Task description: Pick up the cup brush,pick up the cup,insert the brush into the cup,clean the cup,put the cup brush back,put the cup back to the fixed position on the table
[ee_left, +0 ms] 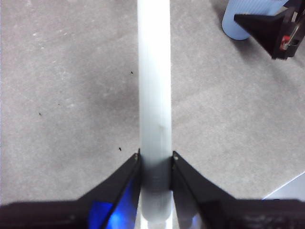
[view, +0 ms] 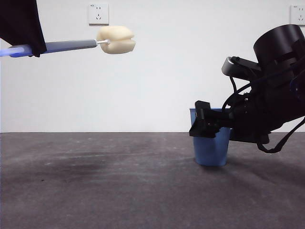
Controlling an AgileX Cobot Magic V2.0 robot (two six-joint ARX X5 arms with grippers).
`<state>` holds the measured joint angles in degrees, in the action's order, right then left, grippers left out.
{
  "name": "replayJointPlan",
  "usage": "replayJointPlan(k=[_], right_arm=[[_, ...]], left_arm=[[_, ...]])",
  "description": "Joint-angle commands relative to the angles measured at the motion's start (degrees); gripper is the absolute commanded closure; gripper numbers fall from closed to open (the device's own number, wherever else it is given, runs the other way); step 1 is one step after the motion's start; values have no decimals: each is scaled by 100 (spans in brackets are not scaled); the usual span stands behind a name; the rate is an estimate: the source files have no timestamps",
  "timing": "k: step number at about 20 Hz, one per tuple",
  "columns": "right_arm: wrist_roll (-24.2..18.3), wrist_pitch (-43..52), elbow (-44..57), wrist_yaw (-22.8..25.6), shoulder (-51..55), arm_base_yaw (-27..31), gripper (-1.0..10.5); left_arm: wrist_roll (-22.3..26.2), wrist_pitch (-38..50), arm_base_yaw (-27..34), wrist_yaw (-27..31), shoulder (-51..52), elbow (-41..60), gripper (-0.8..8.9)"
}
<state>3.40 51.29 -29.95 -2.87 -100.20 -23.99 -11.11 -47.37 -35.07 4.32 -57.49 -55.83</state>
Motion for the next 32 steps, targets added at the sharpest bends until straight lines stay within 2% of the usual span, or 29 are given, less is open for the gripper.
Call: replayJointPlan(k=[1,4,6,8,11,15,18,21,23,25,29,32], right_arm=[[-31,144,22,9,-42,0,788],[-31,140,22,-20,-39,-2,965],[-28,31,22,-17,83,-15,963],[-59,-356,22,-15,435,-63,963],[-437,-1547,-33,26,1298,-164,963],[-1156,-4151,-518,142,2347,-385,964],[-1969,-5790,-981,739,2618,-800,964],[-3040,-7077,-1392,1740,2636,-1342,964],[-3676,-7510,-1530,2332,2636,-1652,963],[-4094,-7735,-1567,2706,2636,-1808,963],[-4551,-7858,-1567,3165,2636,-2100,963],[-4677,-7858,-1567,3202,2636,-2376,963]], left_arm=[[37,13,-24,-2,20,-15,822],[50,2,-24,-2,20,-15,822],[125,-52,-22,-4,17,-15,822],[448,-170,-22,-4,17,-15,822],[1029,-382,-22,-17,17,-15,822],[1923,-590,-22,-17,17,-15,822],[2444,-813,-24,-42,15,-15,822],[3252,-1276,-28,-258,15,-15,822],[3377,-1473,-44,-310,15,-15,822],[3383,-1565,-149,-317,15,-15,822],[3364,-1604,-560,-317,-35,-15,822],[3206,-1550,-846,-315,-214,-15,822]])
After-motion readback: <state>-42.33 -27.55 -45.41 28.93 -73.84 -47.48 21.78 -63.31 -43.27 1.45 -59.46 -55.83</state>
